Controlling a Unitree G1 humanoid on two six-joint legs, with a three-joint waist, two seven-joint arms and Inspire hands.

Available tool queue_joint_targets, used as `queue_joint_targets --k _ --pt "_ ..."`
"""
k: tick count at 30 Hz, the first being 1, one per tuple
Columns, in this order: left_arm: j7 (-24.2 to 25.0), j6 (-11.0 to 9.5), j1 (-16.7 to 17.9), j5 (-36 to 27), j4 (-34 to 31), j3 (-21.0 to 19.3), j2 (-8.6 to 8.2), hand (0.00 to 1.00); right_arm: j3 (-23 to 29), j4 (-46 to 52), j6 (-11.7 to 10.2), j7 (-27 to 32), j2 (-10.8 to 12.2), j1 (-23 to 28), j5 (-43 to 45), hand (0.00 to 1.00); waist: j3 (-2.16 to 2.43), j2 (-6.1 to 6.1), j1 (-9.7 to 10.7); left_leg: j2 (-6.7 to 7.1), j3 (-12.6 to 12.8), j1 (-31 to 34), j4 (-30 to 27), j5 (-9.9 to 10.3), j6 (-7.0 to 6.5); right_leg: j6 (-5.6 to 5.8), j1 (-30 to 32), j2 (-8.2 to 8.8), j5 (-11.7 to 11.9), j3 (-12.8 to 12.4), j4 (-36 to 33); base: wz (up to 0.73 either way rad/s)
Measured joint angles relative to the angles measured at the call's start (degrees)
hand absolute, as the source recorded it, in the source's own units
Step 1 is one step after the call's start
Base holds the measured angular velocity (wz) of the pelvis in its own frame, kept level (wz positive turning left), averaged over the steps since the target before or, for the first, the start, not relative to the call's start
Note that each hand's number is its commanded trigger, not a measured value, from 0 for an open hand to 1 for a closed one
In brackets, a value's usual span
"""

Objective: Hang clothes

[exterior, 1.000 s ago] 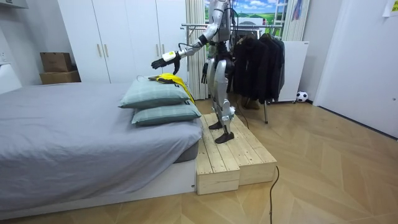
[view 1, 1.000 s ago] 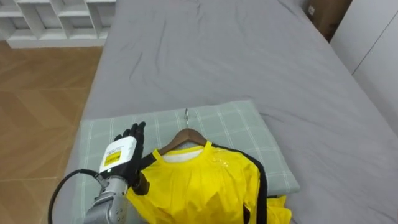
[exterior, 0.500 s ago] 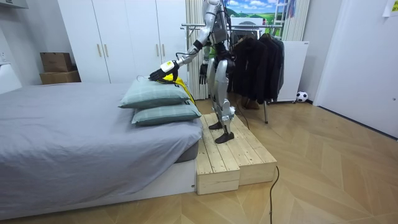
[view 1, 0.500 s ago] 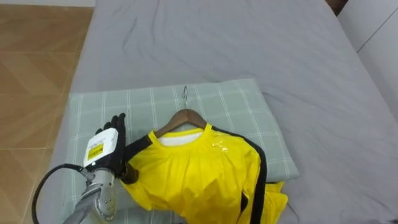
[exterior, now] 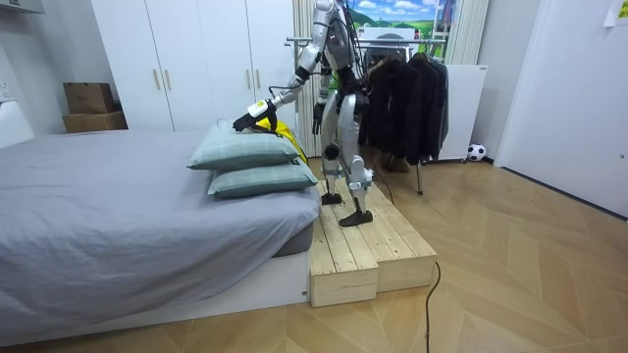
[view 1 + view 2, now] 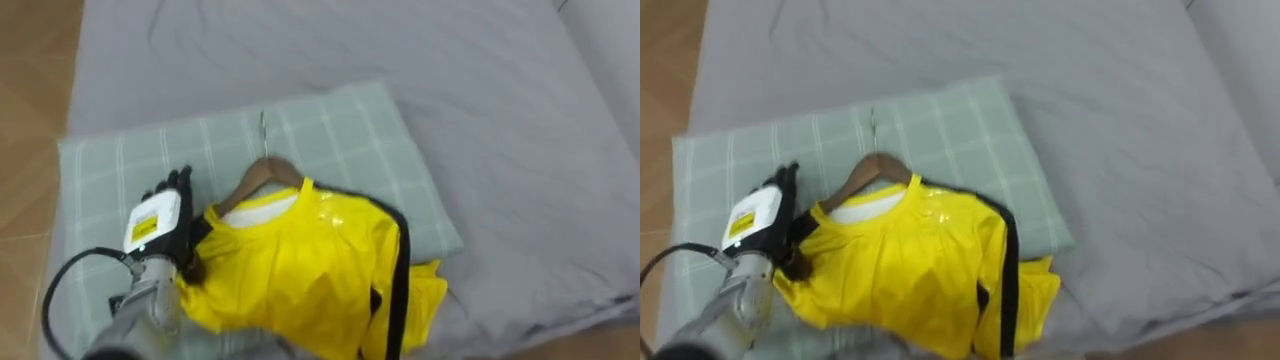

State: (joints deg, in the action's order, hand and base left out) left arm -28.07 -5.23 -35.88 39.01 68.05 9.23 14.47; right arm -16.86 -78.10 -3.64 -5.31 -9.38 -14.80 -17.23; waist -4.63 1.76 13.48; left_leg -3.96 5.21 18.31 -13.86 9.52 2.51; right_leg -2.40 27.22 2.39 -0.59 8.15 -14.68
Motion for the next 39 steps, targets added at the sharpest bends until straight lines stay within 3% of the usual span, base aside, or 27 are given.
queue_joint_targets --k 7,15,39 --pt "-0.2 0.0 0.0 0.0 -0.4 0.0 -0.61 0.00 -1.7 0.0 -0.2 -1.2 0.0 0.2 -0.6 0.00 0.09 0.15 0.5 0.77 0.2 0.2 -1.8 -0.1 -0.32 1.08 -1.1 0.70 0.2 0.0 0.3 0.05" --pt "-2.9 -0.1 -0.1 0.9 -0.8 1.8 -3.03 0.00 -4.4 0.0 -0.7 -1.4 0.0 -0.4 -0.5 0.00 0.13 0.15 1.1 0.61 0.2 0.1 -2.0 -0.4 -0.62 0.64 -1.6 0.75 0.6 0.5 0.3 0.03" --pt "-5.3 -0.1 -0.2 1.6 -0.8 4.0 -4.64 0.00 -5.4 0.0 -0.5 -1.7 -0.1 -0.8 -0.5 0.00 0.17 0.11 1.8 0.64 1.2 -0.1 -2.9 -0.4 -0.78 0.73 -2.2 1.20 0.7 0.8 -0.2 0.00"
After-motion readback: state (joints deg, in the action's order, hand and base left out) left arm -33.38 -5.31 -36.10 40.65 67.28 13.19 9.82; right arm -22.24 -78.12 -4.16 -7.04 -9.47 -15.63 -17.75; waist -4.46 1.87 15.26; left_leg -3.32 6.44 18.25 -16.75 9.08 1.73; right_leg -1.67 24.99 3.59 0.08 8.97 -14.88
